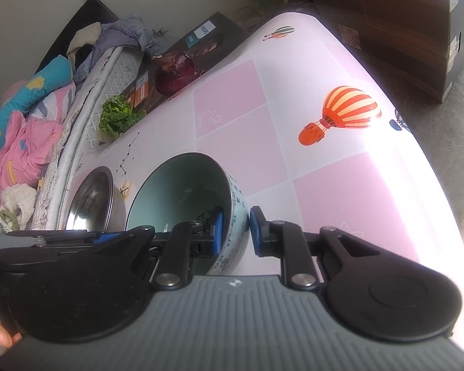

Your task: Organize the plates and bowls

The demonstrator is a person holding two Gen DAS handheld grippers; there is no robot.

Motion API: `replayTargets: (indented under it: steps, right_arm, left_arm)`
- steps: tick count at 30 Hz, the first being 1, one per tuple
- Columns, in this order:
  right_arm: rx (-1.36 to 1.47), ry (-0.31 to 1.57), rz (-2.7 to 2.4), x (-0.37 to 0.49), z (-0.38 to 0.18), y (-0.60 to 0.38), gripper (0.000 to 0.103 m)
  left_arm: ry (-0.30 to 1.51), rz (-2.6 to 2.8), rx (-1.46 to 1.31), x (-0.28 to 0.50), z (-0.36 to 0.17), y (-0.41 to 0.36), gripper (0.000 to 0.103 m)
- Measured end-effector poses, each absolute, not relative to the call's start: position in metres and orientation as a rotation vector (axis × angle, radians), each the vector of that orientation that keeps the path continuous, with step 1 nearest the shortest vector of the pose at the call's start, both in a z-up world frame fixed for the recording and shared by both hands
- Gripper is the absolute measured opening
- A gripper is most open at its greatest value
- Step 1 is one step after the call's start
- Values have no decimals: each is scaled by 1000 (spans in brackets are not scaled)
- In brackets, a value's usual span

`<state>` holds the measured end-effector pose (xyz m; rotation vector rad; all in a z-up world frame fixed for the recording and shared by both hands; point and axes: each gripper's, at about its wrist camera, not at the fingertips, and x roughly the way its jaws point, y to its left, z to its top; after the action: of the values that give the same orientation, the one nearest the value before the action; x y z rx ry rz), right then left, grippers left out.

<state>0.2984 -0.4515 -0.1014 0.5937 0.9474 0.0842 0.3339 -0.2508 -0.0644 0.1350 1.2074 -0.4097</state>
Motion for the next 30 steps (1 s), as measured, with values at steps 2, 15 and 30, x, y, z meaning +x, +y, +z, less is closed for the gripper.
replayTargets:
  steps: [2,15,30]
  right_arm:
    - [597,948,83,300,-103,-451,18]
    - [589,931,88,303,-101,-450,18]
    - [589,943,89,305,-106,-447,18]
  left_arm:
    - [1219,-405,130,335,-68,-252,22]
    - [1206,-394,146,329,-65,-252,22]
    - [1216,-392,147,331,-71,-254,22]
